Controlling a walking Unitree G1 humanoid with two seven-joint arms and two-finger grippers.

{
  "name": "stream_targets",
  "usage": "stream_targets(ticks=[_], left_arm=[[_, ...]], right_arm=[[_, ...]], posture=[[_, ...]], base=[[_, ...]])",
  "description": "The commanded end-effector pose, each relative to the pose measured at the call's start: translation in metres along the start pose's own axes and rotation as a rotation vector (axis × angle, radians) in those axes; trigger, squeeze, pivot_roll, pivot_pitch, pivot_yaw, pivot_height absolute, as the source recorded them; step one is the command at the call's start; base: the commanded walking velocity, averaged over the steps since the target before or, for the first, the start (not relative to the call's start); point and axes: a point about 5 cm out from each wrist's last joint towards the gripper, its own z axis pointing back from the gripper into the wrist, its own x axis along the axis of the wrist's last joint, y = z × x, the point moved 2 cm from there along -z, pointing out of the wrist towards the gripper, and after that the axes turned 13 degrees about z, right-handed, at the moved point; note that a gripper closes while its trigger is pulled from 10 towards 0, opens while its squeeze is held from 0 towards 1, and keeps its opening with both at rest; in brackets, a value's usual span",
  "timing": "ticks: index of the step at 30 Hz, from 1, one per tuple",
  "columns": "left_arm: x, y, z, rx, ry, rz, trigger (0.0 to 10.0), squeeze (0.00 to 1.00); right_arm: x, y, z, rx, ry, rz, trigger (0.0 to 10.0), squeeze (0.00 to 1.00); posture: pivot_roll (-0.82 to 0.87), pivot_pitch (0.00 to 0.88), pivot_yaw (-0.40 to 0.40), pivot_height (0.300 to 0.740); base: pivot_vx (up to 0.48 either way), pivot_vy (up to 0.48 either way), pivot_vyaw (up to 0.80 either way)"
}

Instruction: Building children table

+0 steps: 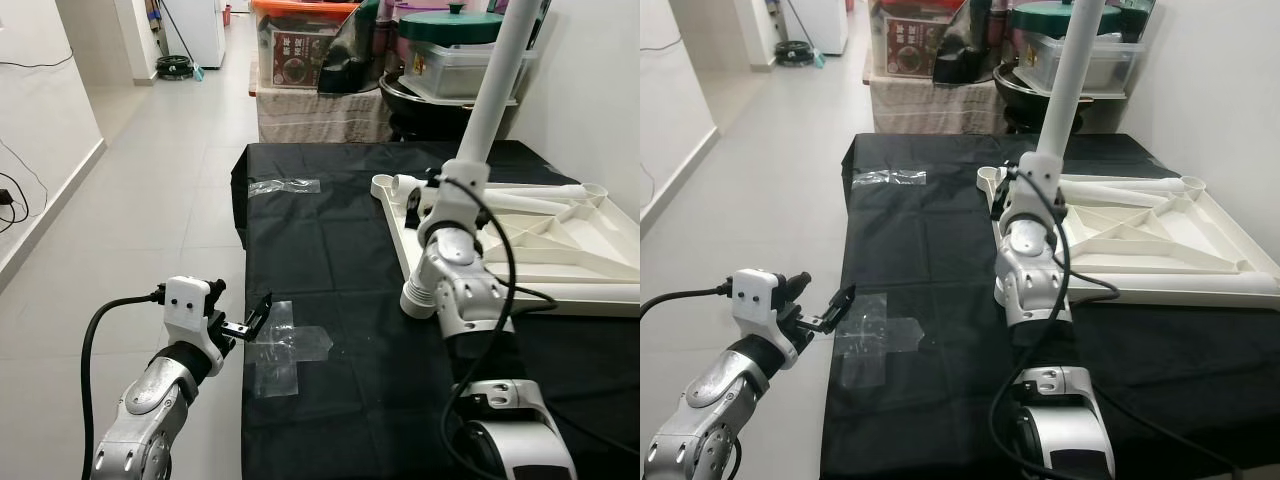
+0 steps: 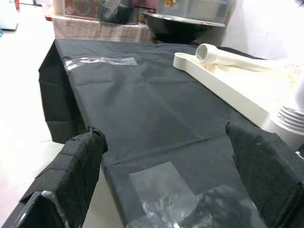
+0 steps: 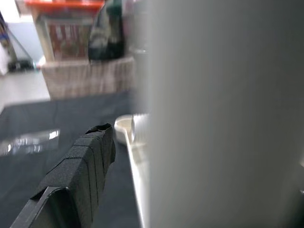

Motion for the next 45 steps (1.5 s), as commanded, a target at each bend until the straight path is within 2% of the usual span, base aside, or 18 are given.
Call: stream_targets(ticks=[1, 2, 4, 5, 6, 9, 16, 18, 23, 24, 25, 26, 27, 34, 38, 41, 44, 45], left_arm=[[-0.002, 0.003, 0.002, 0.008, 0.008, -0.009, 10.0, 0.00], [-0.001, 0.003, 0.002, 0.008, 0.007, -0.010, 10.0, 0.00], [-0.001, 0.003, 0.002, 0.008, 0.007, -0.010, 10.0, 0.00], [-0.001, 0.004, 0.002, 0.009, 0.007, -0.011, 10.0, 0.00], [-0.001, 0.004, 0.002, 0.009, 0.007, -0.011, 10.0, 0.00], [-0.002, 0.003, 0.002, 0.004, 0.007, -0.012, 10.0, 0.00], [-0.002, 0.003, 0.001, 0.000, 0.007, -0.014, 10.0, 0.00], [-0.001, 0.003, 0.001, -0.003, 0.007, -0.016, 10.0, 0.00], [-0.001, 0.003, 0.001, -0.005, 0.007, -0.018, 10.0, 0.00], [0.000, 0.003, 0.001, -0.006, 0.007, -0.019, 10.0, 0.00], [0.000, 0.003, 0.001, -0.006, 0.007, -0.019, 10.0, 0.00], [0.000, 0.003, 0.001, -0.008, 0.007, -0.021, 10.0, 0.00], [0.000, 0.003, 0.001, -0.009, 0.007, -0.022, 10.0, 0.00], [0.001, 0.003, 0.001, -0.013, 0.008, -0.023, 10.0, 0.00], [0.001, 0.002, 0.000, -0.017, 0.008, -0.023, 10.0, 0.00], [0.001, 0.002, 0.000, -0.018, 0.008, -0.024, 10.0, 0.00], [0.001, 0.002, 0.000, -0.021, 0.010, -0.026, 10.0, 0.00], [0.001, 0.002, 0.000, -0.021, 0.010, -0.026, 10.0, 0.00]], right_arm=[[0.020, -0.022, -0.005, 0.045, -0.061, -0.022, 10.0, 0.00], [0.024, -0.033, -0.008, 0.066, -0.076, -0.019, 10.0, 0.00], [0.024, -0.033, -0.008, 0.066, -0.076, -0.019, 10.0, 0.00], [0.022, -0.045, -0.013, 0.087, -0.072, 0.011, 10.0, 0.00], [0.022, -0.045, -0.013, 0.087, -0.072, 0.011, 10.0, 0.00], [0.005, -0.072, -0.026, 0.218, 0.004, 0.006, 10.0, 0.00], [0.005, -0.072, -0.027, 0.400, -0.005, -0.052, 10.0, 0.00], [0.008, -0.069, -0.025, 0.527, -0.024, -0.045, 10.0, 0.00], [0.010, -0.069, -0.024, 0.595, -0.033, -0.040, 10.0, 0.00], [0.010, -0.071, -0.025, 0.614, -0.038, -0.037, 8.5, 0.00], [0.010, -0.071, -0.025, 0.614, -0.038, -0.037, 8.5, 0.00], [0.010, -0.074, -0.025, 0.628, -0.041, -0.032, 2.0, 0.00], [0.009, -0.075, -0.026, 0.644, -0.047, -0.032, 0.0, 0.00], [0.001, -0.077, -0.028, 0.658, -0.045, -0.024, 0.0, 0.00], [-0.012, -0.059, -0.026, 0.541, -0.022, 0.032, 0.0, 0.00], [-0.016, -0.054, -0.024, 0.485, -0.004, 0.043, 0.0, 0.00], [-0.030, -0.041, -0.016, 0.233, 0.064, 0.032, 0.0, 0.00], [-0.030, -0.041, -0.016, 0.233, 0.064, 0.032, 0.0, 0.00]], posture=[[0.07, 0.000, -0.079, 0.740], [0.07, 0.000, -0.079, 0.740], [0.07, 0.000, -0.079, 0.740], [0.07, 0.000, -0.077, 0.740], [0.07, 0.000, -0.077, 0.740], [0.07, 0.000, -0.075, 0.740], [0.07, 0.000, -0.073, 0.740], [0.07, 0.000, -0.072, 0.740], [0.07, 0.000, -0.071, 0.740], [0.07, 0.000, -0.073, 0.740], [0.07, 0.000, -0.073, 0.740], [0.08, 0.000, -0.074, 0.740], [0.08, 0.000, -0.074, 0.740], [0.08, 0.000, -0.072, 0.740], [0.08, 0.000, -0.066, 0.740], [0.08, 0.000, -0.064, 0.740], [0.08, 0.000, -0.066, 0.740], [0.08, 0.000, -0.066, 0.740]], base=[[0.000, 0.000, 0.00], [0.000, 0.000, 0.00], [0.000, 0.000, 0.00], [0.000, 0.000, 0.00], [0.000, 0.000, 0.00], [0.000, 0.000, 0.00], [0.000, 0.000, 0.00], [0.000, 0.000, 0.00], [0.000, 0.000, 0.00], [0.000, 0.000, 0.00], [0.000, 0.000, 0.00], [0.000, 0.000, 0.00], [0.000, 0.000, 0.00], [0.000, 0.000, 0.00], [0.000, 0.000, 0.00], [0.000, 0.000, 0.00], [0.000, 0.000, 0.00], [0.000, 0.000, 0.00]])
